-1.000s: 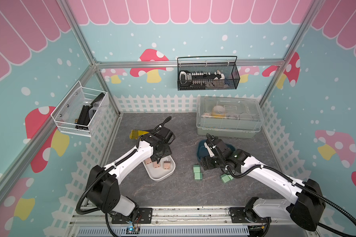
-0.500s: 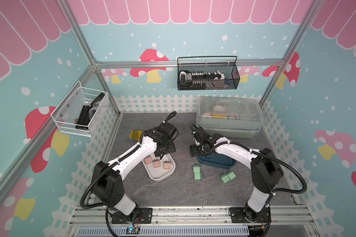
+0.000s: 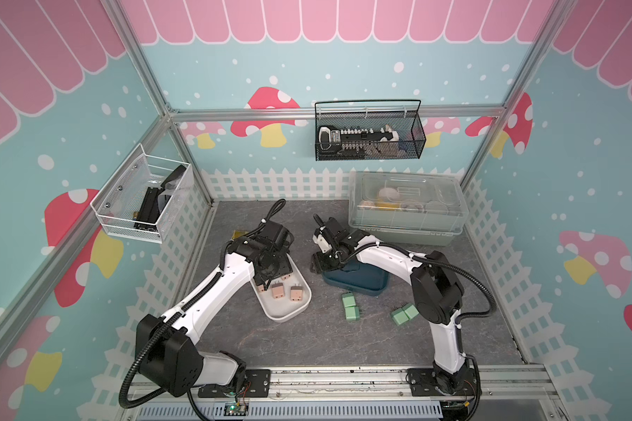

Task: Place the plugs by color into the storage box
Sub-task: Move the storage box to the center of the board, then pick up the plug from the center of the board.

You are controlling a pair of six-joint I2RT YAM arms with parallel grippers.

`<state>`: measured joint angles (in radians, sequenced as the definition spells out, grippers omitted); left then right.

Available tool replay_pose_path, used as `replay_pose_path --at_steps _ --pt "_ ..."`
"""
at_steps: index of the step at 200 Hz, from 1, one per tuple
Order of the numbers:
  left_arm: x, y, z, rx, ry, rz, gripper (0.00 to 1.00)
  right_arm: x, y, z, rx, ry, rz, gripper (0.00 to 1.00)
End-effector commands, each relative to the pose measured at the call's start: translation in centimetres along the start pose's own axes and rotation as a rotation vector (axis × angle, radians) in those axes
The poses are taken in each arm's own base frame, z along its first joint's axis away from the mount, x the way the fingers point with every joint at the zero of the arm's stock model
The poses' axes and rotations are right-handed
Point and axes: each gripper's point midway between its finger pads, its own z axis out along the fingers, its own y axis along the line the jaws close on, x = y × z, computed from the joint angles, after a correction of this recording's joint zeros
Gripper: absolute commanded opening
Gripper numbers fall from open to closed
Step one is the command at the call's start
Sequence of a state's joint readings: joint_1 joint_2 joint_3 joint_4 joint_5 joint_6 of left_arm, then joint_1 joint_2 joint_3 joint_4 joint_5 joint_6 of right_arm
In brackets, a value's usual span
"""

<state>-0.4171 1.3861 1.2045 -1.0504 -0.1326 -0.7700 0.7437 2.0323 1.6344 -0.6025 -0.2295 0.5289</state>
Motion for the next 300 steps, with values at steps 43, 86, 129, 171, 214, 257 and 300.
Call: replay_pose_path --at_steps 43,86,129,171,214,257,300 --pt "-0.5 -3.8 0.1 0.003 -0.006 0.147 0.72 6.3 -7.1 -15.7 0.199 -0.103 0.216 0.75" --pt "0.1 -9.6 1.4 0.019 0.008 0.321 0.73 19.7 -12.0 -17.1 0.349 0.028 0.625 0.8" --pt "0.5 -14.7 2.1 0.077 0.025 0.408 0.73 23.9 -14.8 -16.1 0.424 0.128 0.783 0.82" --pt "1.4 -16.6 2.3 0.091 0.04 0.446 0.73 25.3 -17.0 -14.5 0.401 0.127 0.874 0.81" --pt "1.7 -16.4 1.8 0.061 0.029 0.516 0.73 26.5 -19.4 -13.8 0.445 0.204 0.9 0.81" --pt "1.5 -15.7 1.6 0.033 0.018 0.531 0.73 26.7 -21.2 -13.3 0.457 0.243 0.901 0.83" --pt "1.3 -15.3 1.6 0.017 0.002 0.536 0.73 26.3 -22.9 -12.4 0.44 0.249 0.883 0.82"
